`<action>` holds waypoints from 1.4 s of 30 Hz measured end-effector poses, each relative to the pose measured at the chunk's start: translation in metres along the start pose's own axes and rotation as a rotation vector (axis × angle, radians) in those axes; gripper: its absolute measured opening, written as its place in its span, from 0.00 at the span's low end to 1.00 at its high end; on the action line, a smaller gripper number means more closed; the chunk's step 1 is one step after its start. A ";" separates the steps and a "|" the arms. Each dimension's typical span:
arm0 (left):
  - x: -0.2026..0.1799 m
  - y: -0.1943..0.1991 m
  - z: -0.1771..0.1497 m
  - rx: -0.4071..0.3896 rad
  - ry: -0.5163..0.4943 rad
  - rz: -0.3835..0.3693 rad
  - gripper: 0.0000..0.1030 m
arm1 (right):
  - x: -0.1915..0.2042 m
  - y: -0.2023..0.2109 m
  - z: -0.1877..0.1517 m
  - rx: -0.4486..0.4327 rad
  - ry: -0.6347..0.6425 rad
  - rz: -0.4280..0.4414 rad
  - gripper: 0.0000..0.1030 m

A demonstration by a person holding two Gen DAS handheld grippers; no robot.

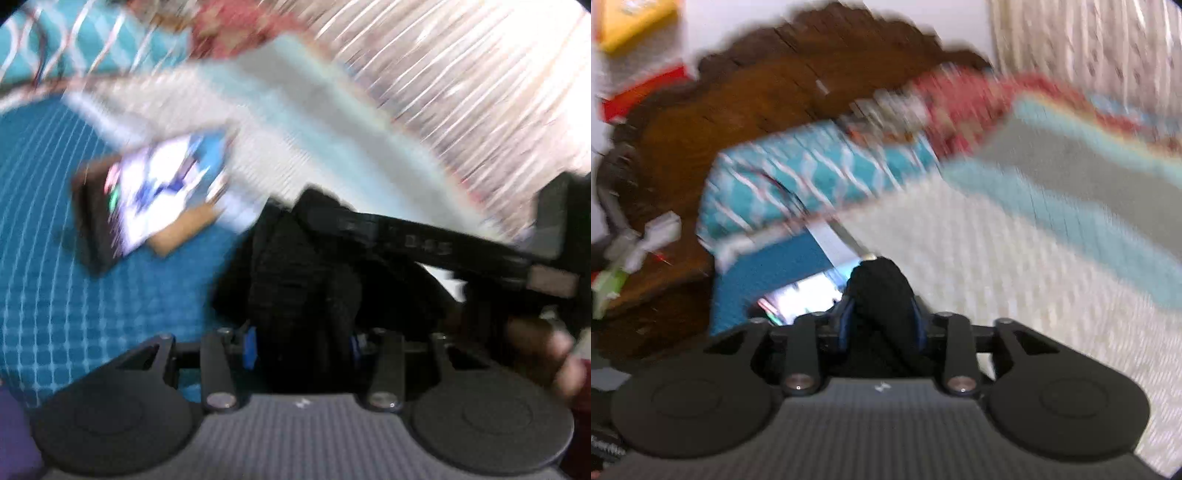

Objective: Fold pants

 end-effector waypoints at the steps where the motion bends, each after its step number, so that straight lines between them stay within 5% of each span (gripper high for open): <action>1: 0.006 -0.010 -0.004 0.033 0.000 0.026 0.41 | -0.009 -0.020 -0.013 0.065 -0.021 -0.028 0.46; 3: 0.001 -0.005 -0.003 0.017 -0.037 0.029 0.47 | -0.025 -0.038 -0.032 0.131 -0.063 -0.099 0.46; 5: -0.009 0.006 0.002 0.005 -0.067 0.062 0.54 | -0.054 -0.018 -0.039 0.105 -0.188 -0.105 0.46; 8: -0.015 0.035 0.009 -0.026 -0.046 0.017 0.54 | -0.110 0.048 -0.044 -0.011 -0.388 -0.098 0.46; 12: -0.028 0.067 0.014 -0.119 -0.032 0.013 0.52 | -0.174 0.150 -0.092 -0.141 -0.562 -0.202 0.46; 16: -0.062 0.071 0.022 -0.177 -0.097 0.045 0.52 | -0.209 0.212 -0.175 0.060 -0.607 -0.362 0.46; 18: -0.080 0.064 0.026 -0.177 -0.113 0.023 0.52 | -0.208 0.225 -0.220 0.207 -0.676 -0.285 0.41; 19: -0.092 0.058 0.027 -0.160 -0.121 -0.004 0.52 | -0.203 0.233 -0.240 0.251 -0.685 -0.286 0.31; 21: -0.122 0.037 0.022 -0.102 -0.160 -0.057 0.52 | -0.195 0.260 -0.264 0.226 -0.718 -0.276 0.28; 29: -0.262 -0.087 -0.070 0.285 -0.460 -0.261 0.51 | -0.225 0.371 -0.317 -0.098 -0.964 -0.435 0.33; 34: -0.320 -0.110 -0.134 0.382 -0.738 -0.327 0.54 | -0.244 0.386 -0.339 -0.185 -1.128 -0.412 0.33; 39: -0.331 -0.119 -0.178 0.445 -0.975 -0.280 0.52 | -0.270 0.377 -0.356 -0.144 -1.235 -0.450 0.33; 40: -0.330 -0.123 -0.183 0.456 -0.995 -0.260 0.48 | -0.277 0.374 -0.360 -0.148 -1.268 -0.441 0.33; 42: -0.328 -0.133 -0.193 0.487 -1.020 -0.239 0.13 | -0.283 0.369 -0.365 -0.151 -1.352 -0.438 0.33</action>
Point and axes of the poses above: each gripper's, at about its wrist camera, not at the fingertips, and y roughly against the way its jaws point, x to its left, z to its top, the point moved 3 cm from there along -y, roughly the way its jaws point, and after that the axes turned 8 degrees about -z, right-handed, at the moved point
